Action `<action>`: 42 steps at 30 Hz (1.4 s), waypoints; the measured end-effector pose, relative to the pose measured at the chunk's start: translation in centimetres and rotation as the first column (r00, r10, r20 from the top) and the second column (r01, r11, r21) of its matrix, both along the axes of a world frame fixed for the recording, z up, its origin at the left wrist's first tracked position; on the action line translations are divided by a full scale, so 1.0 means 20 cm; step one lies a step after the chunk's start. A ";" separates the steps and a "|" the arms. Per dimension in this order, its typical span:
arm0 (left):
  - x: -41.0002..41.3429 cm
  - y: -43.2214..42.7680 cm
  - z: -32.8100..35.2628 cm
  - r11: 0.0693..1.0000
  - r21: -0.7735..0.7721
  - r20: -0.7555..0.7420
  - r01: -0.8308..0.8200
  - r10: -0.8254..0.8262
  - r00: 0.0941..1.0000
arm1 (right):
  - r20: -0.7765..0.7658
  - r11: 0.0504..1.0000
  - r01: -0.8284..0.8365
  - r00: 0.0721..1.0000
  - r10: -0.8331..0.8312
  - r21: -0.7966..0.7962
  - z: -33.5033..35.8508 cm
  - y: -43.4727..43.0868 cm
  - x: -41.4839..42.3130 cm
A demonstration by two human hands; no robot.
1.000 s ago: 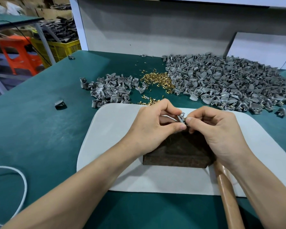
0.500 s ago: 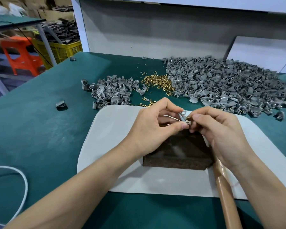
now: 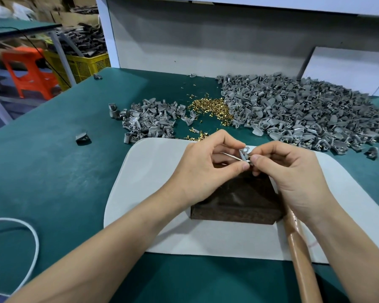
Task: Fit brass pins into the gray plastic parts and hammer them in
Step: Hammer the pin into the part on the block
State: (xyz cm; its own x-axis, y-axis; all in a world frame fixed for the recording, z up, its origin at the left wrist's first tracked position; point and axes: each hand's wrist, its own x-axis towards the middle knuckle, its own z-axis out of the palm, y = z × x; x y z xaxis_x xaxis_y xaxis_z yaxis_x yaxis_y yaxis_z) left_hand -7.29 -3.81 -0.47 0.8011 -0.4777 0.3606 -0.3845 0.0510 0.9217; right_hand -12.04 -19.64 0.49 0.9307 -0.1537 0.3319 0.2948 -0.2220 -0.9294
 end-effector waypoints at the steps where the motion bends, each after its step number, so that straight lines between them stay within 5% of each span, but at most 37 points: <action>1: 0.00 0.00 0.00 1.000 -0.003 0.000 -0.002 0.002 1.000 | 0.004 1.000 0.006 1.000 -0.006 -0.006 0.00 0.00 0.00; 10: 0.01 -0.01 -0.02 0.998 -0.054 -0.063 -0.031 0.028 0.998 | 0.013 1.000 -0.012 1.000 0.011 0.029 0.02 -0.01 0.00; 12: 0.02 -0.01 -0.02 0.998 -0.052 -0.065 -0.036 0.033 0.997 | -0.004 0.992 0.112 0.994 -0.112 0.055 0.03 -0.06 0.01; 13: 0.02 0.00 -0.01 0.998 -0.049 -0.057 -0.035 0.033 0.998 | -0.022 0.967 0.252 0.967 -0.253 -0.020 0.02 -0.11 0.02; 15: 0.03 0.00 -0.01 0.999 -0.032 -0.023 -0.031 0.030 0.999 | -0.084 0.779 0.465 0.835 -0.544 -0.420 -0.01 -0.21 0.05; 17: 0.03 0.00 -0.01 1.000 -0.001 0.035 -0.031 0.031 0.999 | -0.200 0.590 0.367 0.704 -0.682 -0.719 -0.05 -0.25 0.04; 22: 0.07 0.03 -0.01 0.995 0.101 0.081 0.002 -0.011 0.997 | -0.243 0.502 0.313 0.598 -0.764 -0.807 -0.09 -0.20 0.07; 24: 0.08 0.03 -0.02 0.987 0.156 0.066 0.021 -0.032 0.997 | -0.315 0.575 0.336 0.582 -0.749 -0.746 -0.06 -0.19 0.06; 27: 0.12 0.05 -0.04 0.982 0.163 -0.048 0.096 -0.089 0.995 | -0.634 0.896 0.404 0.648 -0.422 -0.183 0.03 -0.20 -0.02; 30: 0.14 0.06 -0.05 0.975 0.189 -0.079 0.115 -0.102 0.992 | -0.605 0.930 0.344 0.770 -0.201 0.128 0.11 -0.17 -0.12; 32: 0.15 0.06 -0.05 0.965 0.225 -0.084 0.136 -0.120 0.989 | -0.556 0.956 0.262 0.818 -0.148 0.132 0.18 -0.11 -0.19; 37: 0.15 0.06 -0.06 0.958 0.222 -0.114 0.181 -0.159 0.981 | -0.539 0.959 0.121 0.806 -0.247 -0.258 0.29 0.08 -0.22; 42: 0.14 0.06 -0.07 0.964 0.209 -0.093 0.163 -0.146 0.985 | -0.323 0.641 0.045 0.835 -0.445 -0.767 0.33 0.18 -0.16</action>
